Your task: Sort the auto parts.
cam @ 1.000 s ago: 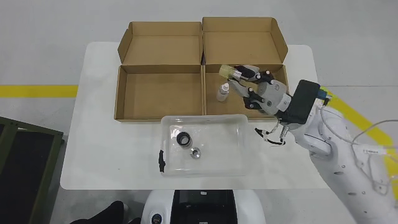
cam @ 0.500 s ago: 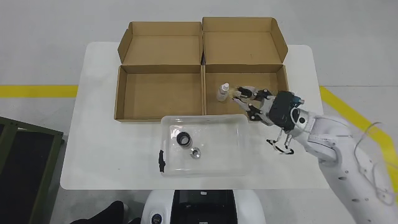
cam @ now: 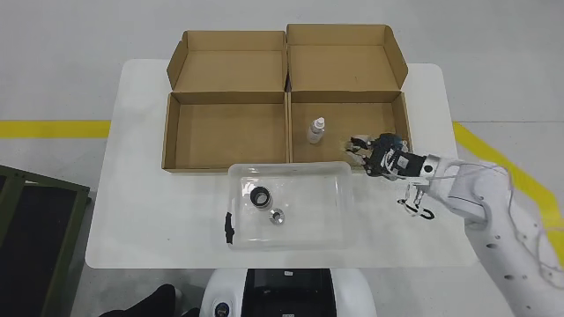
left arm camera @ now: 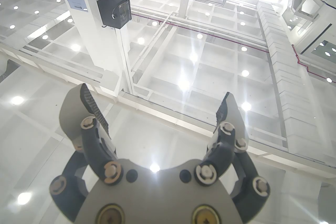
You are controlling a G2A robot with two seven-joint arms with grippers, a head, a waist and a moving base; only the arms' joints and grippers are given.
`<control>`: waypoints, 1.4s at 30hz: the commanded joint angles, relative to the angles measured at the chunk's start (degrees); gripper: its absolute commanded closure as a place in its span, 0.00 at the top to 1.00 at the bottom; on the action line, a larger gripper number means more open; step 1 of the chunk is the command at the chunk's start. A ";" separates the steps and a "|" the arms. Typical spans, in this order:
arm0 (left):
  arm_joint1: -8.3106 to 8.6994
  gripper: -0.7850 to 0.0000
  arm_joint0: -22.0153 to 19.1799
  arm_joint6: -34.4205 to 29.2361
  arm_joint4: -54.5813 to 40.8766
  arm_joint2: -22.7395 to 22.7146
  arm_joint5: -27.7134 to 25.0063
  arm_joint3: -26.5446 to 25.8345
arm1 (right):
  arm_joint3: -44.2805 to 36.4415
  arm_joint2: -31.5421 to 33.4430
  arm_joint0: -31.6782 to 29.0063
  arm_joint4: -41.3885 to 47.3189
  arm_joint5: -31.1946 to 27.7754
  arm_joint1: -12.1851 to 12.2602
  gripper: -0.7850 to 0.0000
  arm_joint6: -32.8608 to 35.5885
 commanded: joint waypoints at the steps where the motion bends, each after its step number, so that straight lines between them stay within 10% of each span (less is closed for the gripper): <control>1: 0.00 1.00 0.00 0.00 0.00 0.00 0.00 0.00 | 1.25 -0.81 1.18 -0.43 -0.12 -0.13 0.00 0.60; 36: 0.00 1.00 0.00 0.00 0.00 0.00 0.00 0.00 | 26.64 -21.67 26.80 -6.51 -5.69 -5.79 0.00 7.94; 42: 0.00 1.00 0.00 0.00 0.00 0.00 0.00 0.00 | 29.18 -23.56 28.45 -6.49 -5.67 -6.62 0.14 8.09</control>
